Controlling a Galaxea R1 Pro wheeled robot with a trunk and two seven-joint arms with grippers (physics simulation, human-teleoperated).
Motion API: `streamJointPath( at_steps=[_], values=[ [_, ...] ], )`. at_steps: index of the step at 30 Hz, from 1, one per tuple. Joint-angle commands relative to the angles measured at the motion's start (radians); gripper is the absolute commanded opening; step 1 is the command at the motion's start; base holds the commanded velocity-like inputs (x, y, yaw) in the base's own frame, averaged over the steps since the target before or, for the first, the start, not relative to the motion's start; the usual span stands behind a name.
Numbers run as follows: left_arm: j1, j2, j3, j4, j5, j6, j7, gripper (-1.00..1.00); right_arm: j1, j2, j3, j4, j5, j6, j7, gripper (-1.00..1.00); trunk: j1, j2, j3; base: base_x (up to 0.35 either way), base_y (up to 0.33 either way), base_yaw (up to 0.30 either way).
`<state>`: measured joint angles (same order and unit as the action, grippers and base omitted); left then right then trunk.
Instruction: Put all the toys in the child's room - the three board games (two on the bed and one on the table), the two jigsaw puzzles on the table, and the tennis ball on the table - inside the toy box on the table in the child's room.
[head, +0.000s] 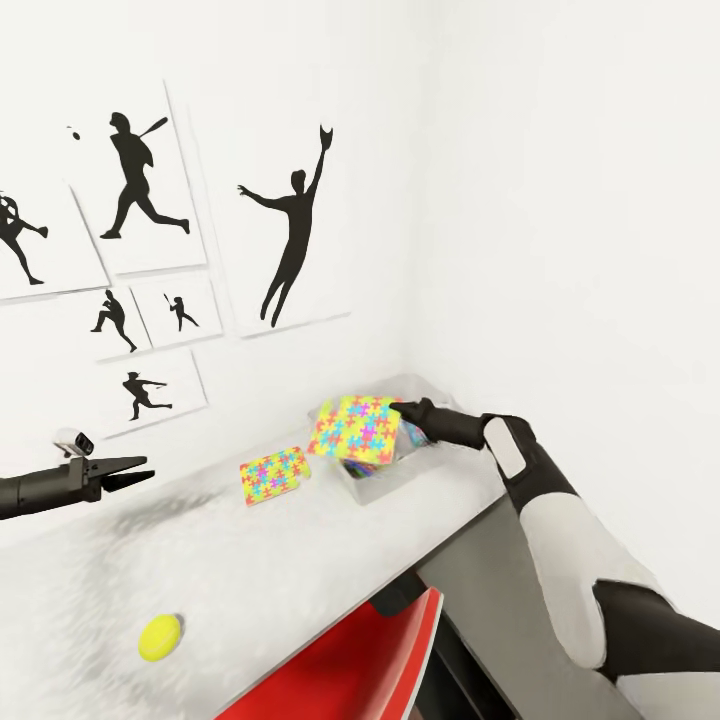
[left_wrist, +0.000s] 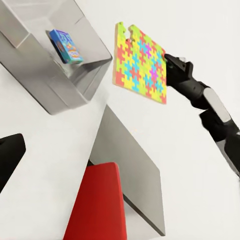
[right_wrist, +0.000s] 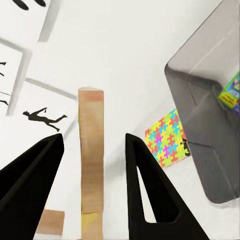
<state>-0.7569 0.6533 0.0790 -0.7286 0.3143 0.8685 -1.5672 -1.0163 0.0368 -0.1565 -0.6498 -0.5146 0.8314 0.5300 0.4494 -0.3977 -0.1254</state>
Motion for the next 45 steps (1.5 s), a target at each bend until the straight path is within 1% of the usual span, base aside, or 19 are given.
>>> streamJointPath(
  at_steps=[1,3,5,7,9,10,12,14,15,16,19,25,30,35,37,40,43,45],
  values=[
    [-0.001,0.000,-0.001,0.000,0.000,0.011,-0.004,1.00,-0.019,-0.003,-0.006,0.023,0.002,0.006,-0.003,-1.00,0.001,-0.002,-0.002,0.000,0.000,0.000],
    [-0.001,0.000,-0.001,0.000,0.000,0.010,-0.004,1.00,-0.077,-0.017,-0.006,0.091,0.003,0.002,-0.029,-1.00,0.001,-0.002,-0.002,0.000,0.000,0.000],
    [-0.001,0.000,-0.001,0.000,0.000,0.010,-0.004,1.00,-0.120,-0.026,-0.006,0.129,0.003,-0.001,-0.067,-1.00,0.001,-0.002,-0.002,0.000,0.000,0.000],
    [-0.001,0.000,-0.001,0.000,0.000,0.010,-0.004,1.00,-0.145,-0.030,-0.006,0.143,0.003,-0.002,-0.112,-1.00,0.001,-0.002,-0.002,0.000,0.000,0.000],
    [-0.001,0.000,-0.001,0.000,0.000,0.010,-0.004,1.00,-0.170,-0.034,-0.008,0.154,0.002,-0.003,-0.190,-1.00,0.001,-0.002,-0.002,0.000,0.000,0.000],
    [-0.001,0.000,-0.001,0.000,0.000,0.010,-0.004,1.00,-0.176,-0.035,-0.010,0.158,0.002,-0.002,-0.212,-1.00,0.001,-0.002,-0.002,0.000,0.000,0.000],
    [-0.001,0.000,-0.001,0.000,-0.001,0.010,-0.004,1.00,-0.196,-0.036,-0.029,0.176,-0.001,0.002,-0.292,-1.00,0.001,-0.002,-0.002,0.000,0.000,0.000],
    [-0.001,0.000,-0.001,0.000,-0.002,0.010,-0.004,1.00,-0.203,-0.036,-0.061,0.183,-0.003,0.007,-0.331,-1.00,0.001,-0.002,-0.002,0.000,0.000,0.000],
    [-0.001,-0.001,-0.001,0.000,-0.002,0.010,-0.004,1.00,-0.204,-0.036,-0.070,0.184,-0.003,0.008,-0.335,-1.00,0.001,-0.002,-0.002,0.000,0.000,0.000],
    [-0.001,-0.002,-0.001,0.000,-0.003,0.010,-0.004,1.00,-0.204,-0.037,-0.091,0.185,-0.003,0.011,-0.342,-1.00,0.001,-0.002,-0.002,0.000,0.000,0.000],
    [-0.001,-0.005,-0.001,0.000,-0.004,0.010,-0.004,1.00,-0.204,-0.038,-0.107,0.184,-0.003,0.013,-0.339,-1.00,0.001,-0.002,-0.002,0.000,0.000,0.000],
    [-0.001,-0.015,-0.002,0.000,-0.004,0.010,-0.004,1.00,-0.203,-0.037,-0.114,0.182,-0.002,0.014,-0.294,-1.00,0.001,-0.002,-0.003,0.000,0.000,0.000],
    [-0.001,-0.022,-0.002,0.000,-0.004,0.010,-0.004,1.00,-0.201,-0.038,-0.115,0.181,-0.002,0.009,-0.256,-1.00,0.001,-0.002,-0.009,0.000,0.000,0.000],
    [-0.001,-0.027,-0.002,0.000,-0.004,0.010,-0.004,1.00,-0.201,-0.036,-0.125,0.180,-0.001,0.003,-0.249,-1.00,0.001,-0.002,-0.017,0.000,0.000,0.000],
    [-0.001,-0.034,-0.002,0.000,-0.004,0.010,-0.004,1.00,-0.201,-0.034,-0.139,0.180,-0.001,-0.001,-0.250,-1.00,0.001,-0.002,-0.021,0.000,0.000,0.000],
    [-0.001,-0.043,-0.002,0.000,-0.004,0.010,-0.004,1.00,-0.201,-0.030,-0.148,0.180,0.000,-0.005,-0.253,-1.00,0.001,-0.002,-0.026,0.000,0.000,0.000],
    [-0.001,-0.048,-0.002,0.000,-0.004,0.011,-0.004,1.00,-0.200,-0.025,-0.150,0.181,0.000,-0.028,-0.255,-1.00,0.001,-0.002,-0.030,0.000,0.000,0.000],
    [-0.001,-0.049,-0.002,0.000,-0.004,0.012,-0.004,1.00,-0.200,-0.025,-0.151,0.182,0.000,-0.057,-0.257,-1.00,0.001,-0.002,-0.034,0.000,0.000,0.000]
  ],
)
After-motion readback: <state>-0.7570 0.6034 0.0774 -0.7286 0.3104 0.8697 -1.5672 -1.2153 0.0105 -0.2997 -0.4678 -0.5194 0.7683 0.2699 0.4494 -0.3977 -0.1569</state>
